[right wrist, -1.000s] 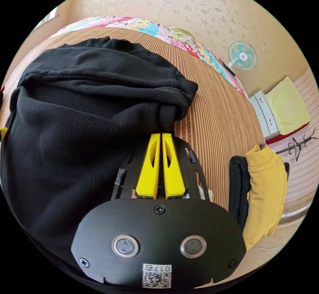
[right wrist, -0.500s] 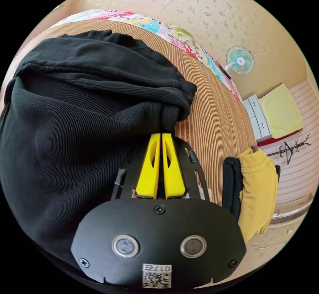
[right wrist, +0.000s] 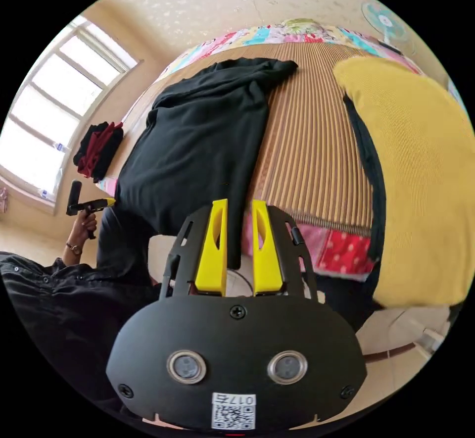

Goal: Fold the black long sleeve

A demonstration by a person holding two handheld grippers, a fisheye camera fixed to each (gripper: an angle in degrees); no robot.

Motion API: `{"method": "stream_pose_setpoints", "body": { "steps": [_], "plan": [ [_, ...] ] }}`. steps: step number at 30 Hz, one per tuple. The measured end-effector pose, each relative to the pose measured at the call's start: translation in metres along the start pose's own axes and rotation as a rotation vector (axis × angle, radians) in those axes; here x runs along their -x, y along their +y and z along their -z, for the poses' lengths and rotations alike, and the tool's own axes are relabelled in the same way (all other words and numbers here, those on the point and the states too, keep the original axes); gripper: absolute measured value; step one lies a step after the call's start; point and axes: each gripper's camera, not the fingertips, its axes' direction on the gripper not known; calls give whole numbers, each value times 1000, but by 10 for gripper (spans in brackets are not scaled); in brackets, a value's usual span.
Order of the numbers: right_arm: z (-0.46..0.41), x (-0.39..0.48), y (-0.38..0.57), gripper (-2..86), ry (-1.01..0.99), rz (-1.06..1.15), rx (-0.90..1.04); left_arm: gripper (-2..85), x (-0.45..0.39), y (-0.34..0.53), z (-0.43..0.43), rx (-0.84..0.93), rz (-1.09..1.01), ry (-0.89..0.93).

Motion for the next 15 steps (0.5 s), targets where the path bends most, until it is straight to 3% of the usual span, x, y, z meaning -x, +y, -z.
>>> {"method": "stream_pose_setpoints", "body": {
  "steps": [8,10,12,15],
  "plan": [
    [0,-75,33,107,-218,-119,114,50,-5,-7,-8,139,-16,17],
    [0,-86,29,75,-327,-101,191,48,-13,-3,3,124,-77,135],
    [4,-92,28,45,-550,-27,299,44,-19,12,31,-5,-150,431],
    [55,-91,30,32,-631,66,198,42,-21,33,64,-153,-200,696]
  ]
}}
